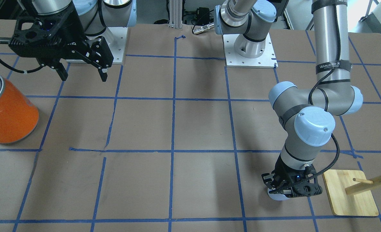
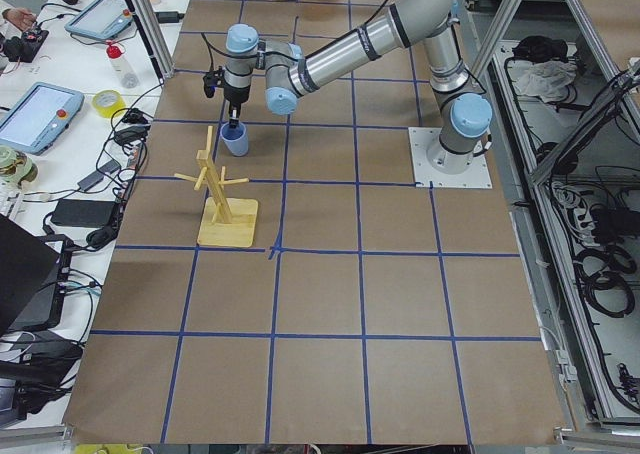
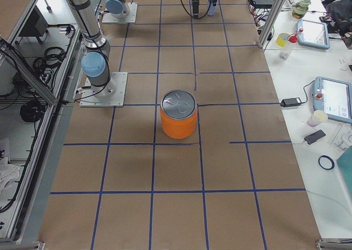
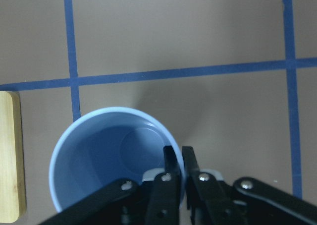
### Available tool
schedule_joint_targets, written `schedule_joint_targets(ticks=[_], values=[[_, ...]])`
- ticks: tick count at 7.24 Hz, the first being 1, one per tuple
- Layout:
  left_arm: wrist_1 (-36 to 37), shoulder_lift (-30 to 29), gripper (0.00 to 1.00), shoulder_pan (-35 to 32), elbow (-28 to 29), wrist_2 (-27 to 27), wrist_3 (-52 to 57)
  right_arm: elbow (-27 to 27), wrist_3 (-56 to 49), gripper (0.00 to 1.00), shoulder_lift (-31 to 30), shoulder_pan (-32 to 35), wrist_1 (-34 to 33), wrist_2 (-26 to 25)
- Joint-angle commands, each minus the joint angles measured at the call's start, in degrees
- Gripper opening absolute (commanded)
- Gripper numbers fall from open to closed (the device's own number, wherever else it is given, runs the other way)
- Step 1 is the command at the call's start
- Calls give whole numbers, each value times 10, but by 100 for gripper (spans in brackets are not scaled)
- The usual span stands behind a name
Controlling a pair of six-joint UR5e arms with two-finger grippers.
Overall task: Flip cup
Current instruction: 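Lower the upright cup onto the table and open the left gripper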
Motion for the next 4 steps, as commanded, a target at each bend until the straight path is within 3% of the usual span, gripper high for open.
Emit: schedule_joint_targets(ticks=[1, 4], values=[[-62, 24, 87, -6, 16, 2, -7, 0, 0, 100, 0, 0, 0, 0], [-283, 138, 90, -47, 29, 3, -30, 0, 0, 100, 0, 0, 1, 0]])
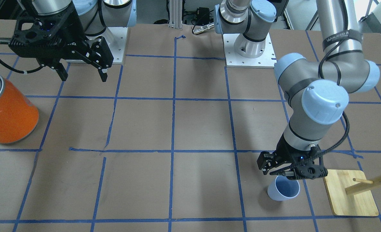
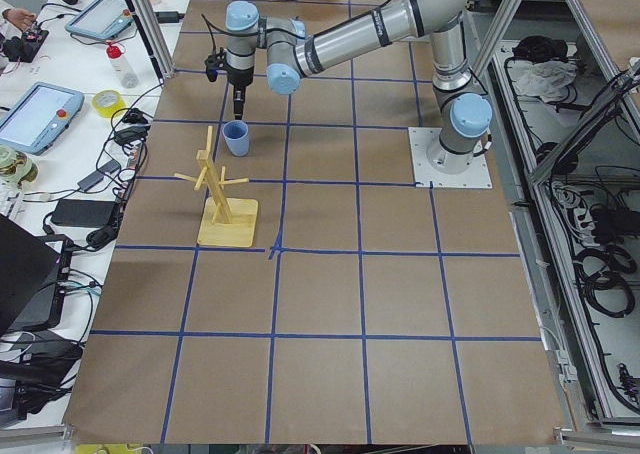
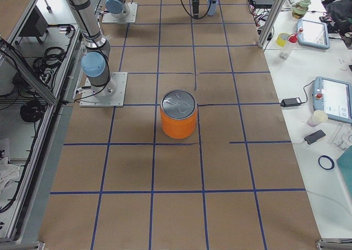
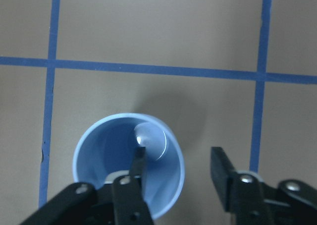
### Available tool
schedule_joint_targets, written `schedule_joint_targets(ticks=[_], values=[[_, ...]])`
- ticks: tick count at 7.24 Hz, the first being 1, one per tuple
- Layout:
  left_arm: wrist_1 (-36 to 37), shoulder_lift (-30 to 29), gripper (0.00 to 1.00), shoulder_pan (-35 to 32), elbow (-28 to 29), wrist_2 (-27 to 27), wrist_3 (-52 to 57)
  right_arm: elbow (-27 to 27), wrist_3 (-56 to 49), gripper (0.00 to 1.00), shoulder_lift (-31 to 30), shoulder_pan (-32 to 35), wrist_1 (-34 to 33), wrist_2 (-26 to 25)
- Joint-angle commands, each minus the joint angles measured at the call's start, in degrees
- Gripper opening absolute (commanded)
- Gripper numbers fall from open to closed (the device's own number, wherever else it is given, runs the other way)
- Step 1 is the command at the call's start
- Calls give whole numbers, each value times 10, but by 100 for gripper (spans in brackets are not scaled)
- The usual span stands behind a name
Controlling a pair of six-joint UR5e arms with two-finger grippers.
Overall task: Flip cup
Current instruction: 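Lower the upright cup onto the table and open the left gripper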
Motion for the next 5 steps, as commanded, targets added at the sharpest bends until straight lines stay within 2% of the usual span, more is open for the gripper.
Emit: schedule_joint_targets(ticks=[1, 3, 5], values=[[-154, 93, 91, -73, 6, -1, -65, 0, 0, 100, 0, 0, 1, 0], [-225, 147, 92, -99, 8, -4, -75, 1, -1, 100, 0, 0, 1, -1], [-231, 198, 97, -93, 21, 0, -69, 0, -1, 100, 0, 0, 0, 0]])
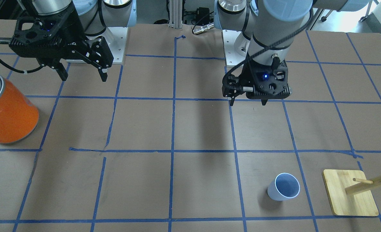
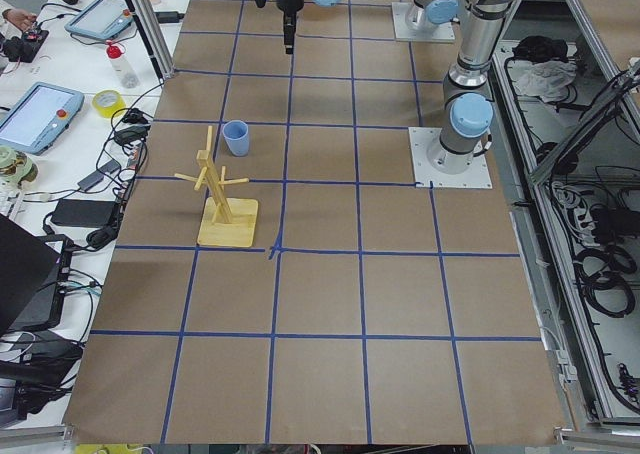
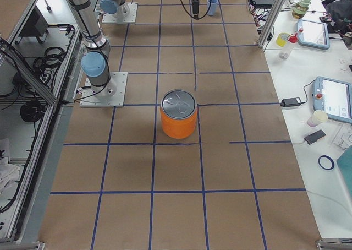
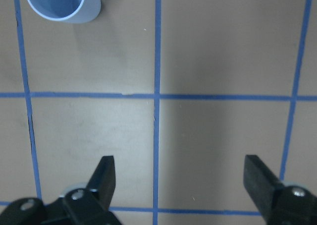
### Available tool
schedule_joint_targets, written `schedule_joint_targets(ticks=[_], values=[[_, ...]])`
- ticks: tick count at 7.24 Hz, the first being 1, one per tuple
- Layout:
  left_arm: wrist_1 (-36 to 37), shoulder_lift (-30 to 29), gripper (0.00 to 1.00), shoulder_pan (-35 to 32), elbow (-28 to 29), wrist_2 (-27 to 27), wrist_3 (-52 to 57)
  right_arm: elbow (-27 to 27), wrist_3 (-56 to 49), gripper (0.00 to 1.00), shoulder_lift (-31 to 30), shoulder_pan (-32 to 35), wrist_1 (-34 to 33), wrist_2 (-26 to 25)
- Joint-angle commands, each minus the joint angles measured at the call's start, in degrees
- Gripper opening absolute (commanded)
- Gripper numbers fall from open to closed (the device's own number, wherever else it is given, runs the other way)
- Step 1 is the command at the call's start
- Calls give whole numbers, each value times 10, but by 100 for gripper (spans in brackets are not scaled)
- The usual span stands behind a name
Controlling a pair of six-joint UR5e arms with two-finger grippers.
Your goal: Flip cup
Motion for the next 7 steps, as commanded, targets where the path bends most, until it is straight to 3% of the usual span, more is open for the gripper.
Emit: schedule_joint_targets(ticks=[1, 7], values=[[-21, 51, 98, 12, 21, 1, 3, 0, 0, 100, 0, 0, 1, 0], [-51, 55, 100, 39, 8, -4, 45, 0, 0, 100, 0, 0, 1, -1]])
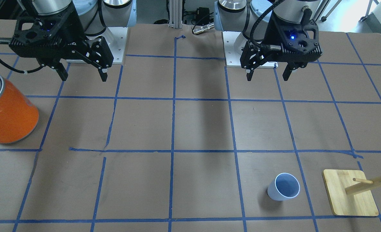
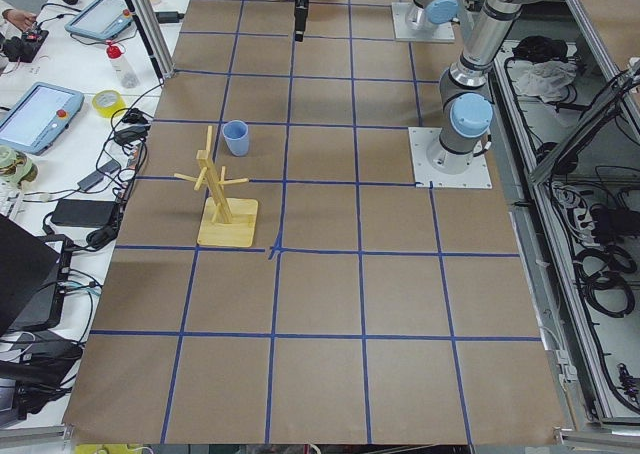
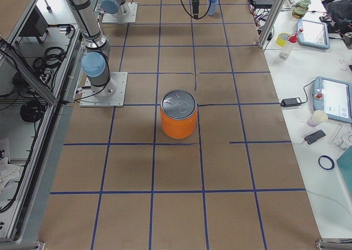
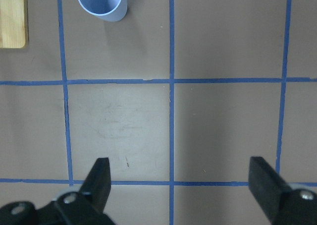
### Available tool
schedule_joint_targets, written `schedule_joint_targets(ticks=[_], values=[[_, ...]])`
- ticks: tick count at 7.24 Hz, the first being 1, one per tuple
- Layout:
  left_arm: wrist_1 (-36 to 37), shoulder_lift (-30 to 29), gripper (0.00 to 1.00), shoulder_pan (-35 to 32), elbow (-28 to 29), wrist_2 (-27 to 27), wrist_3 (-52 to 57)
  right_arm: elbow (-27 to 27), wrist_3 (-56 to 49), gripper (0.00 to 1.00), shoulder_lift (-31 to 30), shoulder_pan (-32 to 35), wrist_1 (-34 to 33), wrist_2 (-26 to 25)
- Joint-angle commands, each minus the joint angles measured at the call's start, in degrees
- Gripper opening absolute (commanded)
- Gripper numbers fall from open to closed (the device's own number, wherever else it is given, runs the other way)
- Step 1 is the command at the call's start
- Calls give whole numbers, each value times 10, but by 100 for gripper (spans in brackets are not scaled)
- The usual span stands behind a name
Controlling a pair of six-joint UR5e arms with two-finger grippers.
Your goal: Flip cup
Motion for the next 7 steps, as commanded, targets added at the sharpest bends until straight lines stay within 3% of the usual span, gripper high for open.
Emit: schedule_joint_targets(ticks=[1, 7], values=[[-5, 0, 100, 1, 0, -1, 1, 1, 0, 100, 0, 0, 1, -4], [-5, -1, 100, 0, -2, -8, 0, 1, -1, 100, -1, 0, 19, -10]])
